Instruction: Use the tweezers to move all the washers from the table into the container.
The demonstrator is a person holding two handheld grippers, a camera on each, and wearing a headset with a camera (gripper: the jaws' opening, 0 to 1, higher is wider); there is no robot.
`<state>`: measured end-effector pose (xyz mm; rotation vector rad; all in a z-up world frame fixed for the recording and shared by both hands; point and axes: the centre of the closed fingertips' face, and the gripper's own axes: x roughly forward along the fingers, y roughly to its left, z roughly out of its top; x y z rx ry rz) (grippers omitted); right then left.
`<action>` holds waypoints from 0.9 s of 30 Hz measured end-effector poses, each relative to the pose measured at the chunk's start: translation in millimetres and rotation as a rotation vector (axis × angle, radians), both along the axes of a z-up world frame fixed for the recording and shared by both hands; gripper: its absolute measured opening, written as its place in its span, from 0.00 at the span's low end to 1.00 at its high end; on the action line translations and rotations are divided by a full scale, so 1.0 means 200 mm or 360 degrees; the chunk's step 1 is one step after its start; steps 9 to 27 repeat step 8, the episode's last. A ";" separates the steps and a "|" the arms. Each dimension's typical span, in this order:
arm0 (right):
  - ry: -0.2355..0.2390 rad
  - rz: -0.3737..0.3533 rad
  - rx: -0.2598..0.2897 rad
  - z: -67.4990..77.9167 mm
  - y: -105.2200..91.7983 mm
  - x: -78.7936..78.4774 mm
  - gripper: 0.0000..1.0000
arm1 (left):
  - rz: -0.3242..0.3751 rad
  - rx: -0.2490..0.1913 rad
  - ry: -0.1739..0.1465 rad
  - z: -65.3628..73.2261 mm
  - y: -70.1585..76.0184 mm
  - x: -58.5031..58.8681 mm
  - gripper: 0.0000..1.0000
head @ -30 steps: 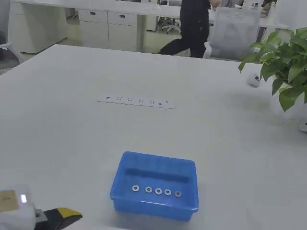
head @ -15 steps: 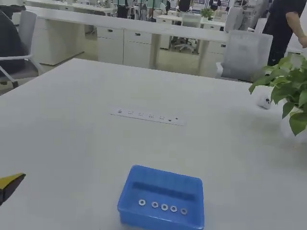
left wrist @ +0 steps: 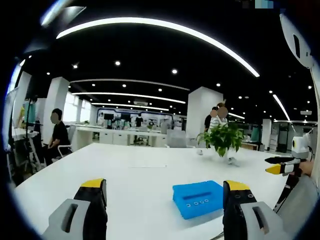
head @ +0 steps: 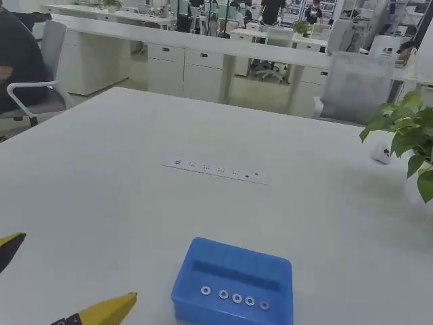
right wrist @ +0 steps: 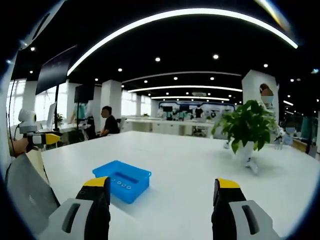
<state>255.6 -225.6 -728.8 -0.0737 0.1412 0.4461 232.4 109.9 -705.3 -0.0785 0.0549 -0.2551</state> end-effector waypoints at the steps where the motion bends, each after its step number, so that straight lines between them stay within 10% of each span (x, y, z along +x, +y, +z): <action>1: 0.0002 -0.0001 -0.0001 0.00 0.00 0.00 0.83 | -0.0002 0.0001 0.0000 0.00 0.00 0.00 0.99; 27: 0.0034 -0.0013 0.0015 -0.02 -0.01 0.00 0.82 | -0.0010 0.0006 0.0040 -0.03 0.00 0.00 0.99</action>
